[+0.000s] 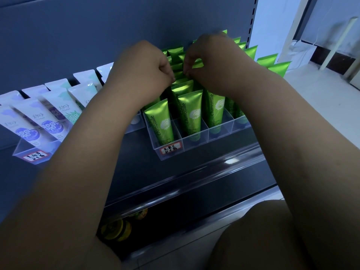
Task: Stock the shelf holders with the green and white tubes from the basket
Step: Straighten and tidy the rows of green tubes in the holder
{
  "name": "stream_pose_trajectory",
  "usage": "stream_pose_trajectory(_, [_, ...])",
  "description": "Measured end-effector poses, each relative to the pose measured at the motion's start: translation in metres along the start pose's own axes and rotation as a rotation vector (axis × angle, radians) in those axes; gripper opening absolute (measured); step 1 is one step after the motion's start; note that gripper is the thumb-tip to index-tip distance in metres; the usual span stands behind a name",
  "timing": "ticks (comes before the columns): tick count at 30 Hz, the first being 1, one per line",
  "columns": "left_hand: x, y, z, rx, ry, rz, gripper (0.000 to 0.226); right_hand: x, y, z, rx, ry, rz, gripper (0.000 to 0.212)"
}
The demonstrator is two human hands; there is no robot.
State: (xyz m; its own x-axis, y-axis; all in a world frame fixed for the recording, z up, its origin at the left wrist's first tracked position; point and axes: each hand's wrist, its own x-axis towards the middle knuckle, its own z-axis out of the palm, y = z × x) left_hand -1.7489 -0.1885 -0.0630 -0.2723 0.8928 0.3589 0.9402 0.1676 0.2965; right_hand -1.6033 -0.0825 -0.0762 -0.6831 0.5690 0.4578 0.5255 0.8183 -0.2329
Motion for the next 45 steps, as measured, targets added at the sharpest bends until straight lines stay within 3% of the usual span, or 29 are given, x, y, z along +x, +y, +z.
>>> stream_pose_trajectory(45, [-0.007, -0.006, 0.002, -0.095, 0.038, 0.033, 0.014, -0.014, -0.004, -0.008, 0.204, -0.001, 0.041, 0.020])
